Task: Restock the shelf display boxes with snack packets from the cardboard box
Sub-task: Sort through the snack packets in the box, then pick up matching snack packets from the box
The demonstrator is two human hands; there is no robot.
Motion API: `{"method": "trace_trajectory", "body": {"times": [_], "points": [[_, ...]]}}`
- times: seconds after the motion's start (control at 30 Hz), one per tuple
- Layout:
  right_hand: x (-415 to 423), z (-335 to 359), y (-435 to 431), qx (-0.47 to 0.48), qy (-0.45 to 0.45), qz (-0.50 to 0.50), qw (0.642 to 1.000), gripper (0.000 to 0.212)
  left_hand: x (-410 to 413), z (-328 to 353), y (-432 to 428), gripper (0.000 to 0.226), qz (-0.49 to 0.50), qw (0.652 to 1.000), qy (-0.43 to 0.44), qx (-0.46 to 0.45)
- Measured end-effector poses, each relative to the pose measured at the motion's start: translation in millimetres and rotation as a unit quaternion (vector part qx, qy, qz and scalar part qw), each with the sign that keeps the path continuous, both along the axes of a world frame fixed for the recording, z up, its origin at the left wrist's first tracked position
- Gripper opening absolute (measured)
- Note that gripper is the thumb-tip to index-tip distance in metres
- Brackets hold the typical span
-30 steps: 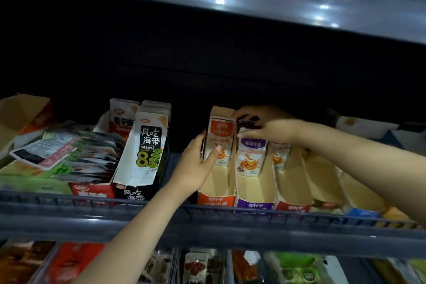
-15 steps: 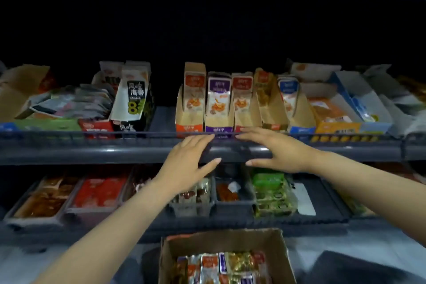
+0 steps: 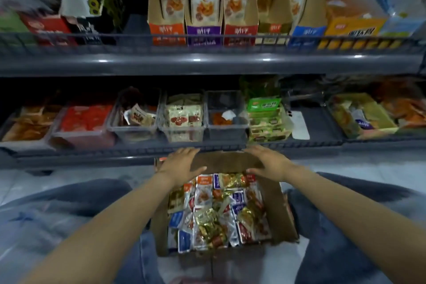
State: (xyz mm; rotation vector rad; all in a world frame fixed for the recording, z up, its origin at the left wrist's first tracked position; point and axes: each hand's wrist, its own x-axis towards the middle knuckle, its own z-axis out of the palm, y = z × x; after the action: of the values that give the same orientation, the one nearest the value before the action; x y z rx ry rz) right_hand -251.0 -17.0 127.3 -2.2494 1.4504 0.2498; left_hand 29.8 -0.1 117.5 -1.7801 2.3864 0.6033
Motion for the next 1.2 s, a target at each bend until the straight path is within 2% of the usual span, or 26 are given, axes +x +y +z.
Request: {"method": "trace_trajectory", "body": {"times": [0.13,0.27,0.4,0.57,0.67,0.73,0.77,0.83,0.97,1.03,1.2], "points": [[1,-54,4,0.057,0.042,-0.012,0.997,0.068,2,-46,4,0.071,0.012,0.997,-0.052,0.052],[1,-100,7,0.119,0.037,-0.048,0.991,0.068,9,-88,6,0.066,0.023,0.994,-0.05,0.092],[-2,-137,7,0.174,-0.021,-0.145,0.974,0.067,11,-119,3,0.066,0.041,0.991,-0.04,0.118],[4,-180,7,0.272,-0.136,-0.286,0.909,0.045,4,-151,-11,0.067,0.049,0.987,-0.044,0.146],[9,-211,10,0.316,-0.196,-0.393,0.841,0.044,-1,-164,-17,0.065,0.057,0.986,-0.029,0.155],[14,-224,9,0.321,-0.255,-0.496,0.766,0.027,-2,-172,-20,0.066,0.062,0.985,-0.02,0.16],[17,-230,8,0.326,-0.278,-0.546,0.72,0.026,-1,-175,-21,0.067,0.063,0.985,-0.016,0.163],[23,-241,7,0.351,-0.309,-0.61,0.64,0.044,1,-182,-21,0.067,0.067,0.983,-0.005,0.169],[38,-259,6,0.365,-0.333,-0.647,0.581,0.063,10,-197,-21,0.071,0.081,0.978,0.002,0.193],[45,-262,2,0.362,-0.374,-0.669,0.531,0.057,13,-202,-20,0.07,0.087,0.978,0.0,0.191],[55,-268,-10,0.354,-0.43,-0.675,0.484,0.048,16,-209,-24,0.073,0.12,0.973,0.032,0.197]]}}
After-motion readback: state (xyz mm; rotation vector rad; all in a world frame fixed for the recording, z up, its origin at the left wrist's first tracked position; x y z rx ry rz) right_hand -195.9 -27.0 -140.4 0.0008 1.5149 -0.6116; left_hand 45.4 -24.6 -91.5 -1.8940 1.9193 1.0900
